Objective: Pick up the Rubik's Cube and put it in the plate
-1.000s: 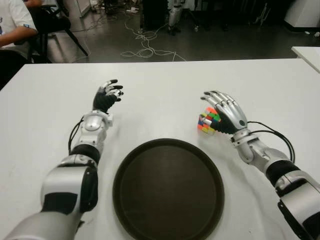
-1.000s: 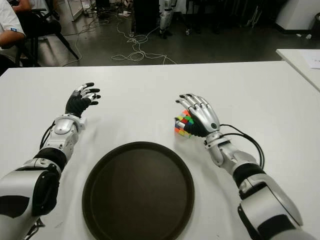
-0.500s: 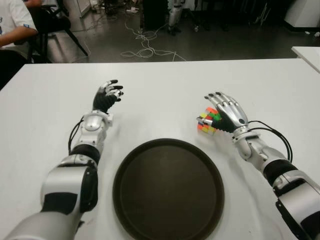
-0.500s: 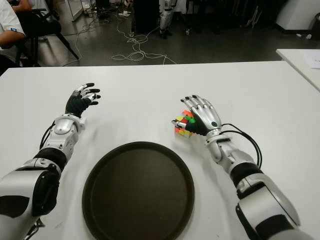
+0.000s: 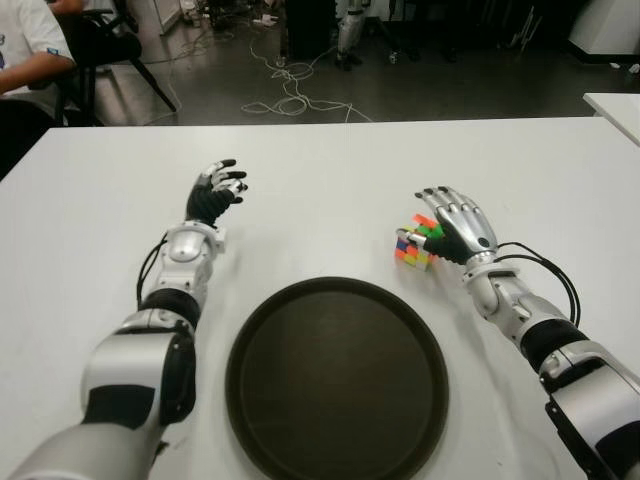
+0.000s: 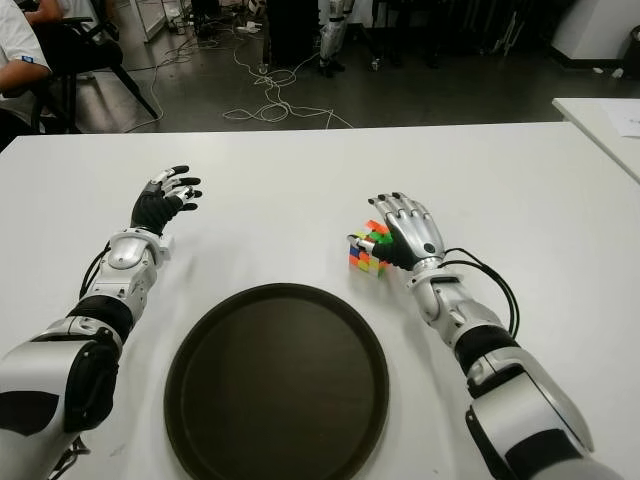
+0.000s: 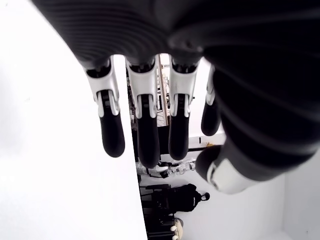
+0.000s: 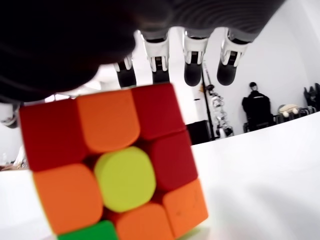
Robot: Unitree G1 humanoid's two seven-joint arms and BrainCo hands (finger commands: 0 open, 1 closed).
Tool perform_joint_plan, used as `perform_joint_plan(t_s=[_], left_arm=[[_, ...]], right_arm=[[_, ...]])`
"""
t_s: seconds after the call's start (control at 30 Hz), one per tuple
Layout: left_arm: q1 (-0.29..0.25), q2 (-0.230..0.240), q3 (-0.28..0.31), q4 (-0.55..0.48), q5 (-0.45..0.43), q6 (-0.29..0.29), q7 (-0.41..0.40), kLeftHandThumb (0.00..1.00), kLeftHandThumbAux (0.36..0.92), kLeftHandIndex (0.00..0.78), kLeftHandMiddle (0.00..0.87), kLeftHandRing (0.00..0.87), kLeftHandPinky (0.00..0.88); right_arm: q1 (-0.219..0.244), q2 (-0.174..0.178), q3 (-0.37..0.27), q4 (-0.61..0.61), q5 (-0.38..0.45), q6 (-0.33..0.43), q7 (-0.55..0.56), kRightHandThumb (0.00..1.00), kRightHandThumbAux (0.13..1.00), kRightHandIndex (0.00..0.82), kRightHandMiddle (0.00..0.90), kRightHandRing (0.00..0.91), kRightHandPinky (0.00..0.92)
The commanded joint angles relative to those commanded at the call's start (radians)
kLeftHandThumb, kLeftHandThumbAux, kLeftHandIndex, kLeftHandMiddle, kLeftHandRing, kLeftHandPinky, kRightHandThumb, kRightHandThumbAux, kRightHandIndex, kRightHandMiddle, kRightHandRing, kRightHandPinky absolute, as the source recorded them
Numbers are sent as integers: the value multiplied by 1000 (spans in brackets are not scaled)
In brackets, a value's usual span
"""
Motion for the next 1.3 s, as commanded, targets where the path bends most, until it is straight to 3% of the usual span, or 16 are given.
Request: perform_joint_plan(t_s=[0.67, 1.0, 1.3], left_arm=[[-3, -3, -6, 1, 7, 11, 21, 429, 711, 205, 292, 293, 300], [0, -10, -5, -4, 4, 1, 22, 475, 712, 193, 281, 288, 304], [2, -13, -10, -5, 6, -8, 31, 458, 708, 201, 288, 294, 306]], right_arm=[[7, -1, -25, -8, 40, -23, 58, 285, 192, 0, 0, 0, 0], [24, 11, -14, -8, 36, -49, 85, 279, 199, 0, 0, 0, 0], [33, 18, 2, -12, 24, -49, 104, 259, 216, 0, 0, 0, 0]])
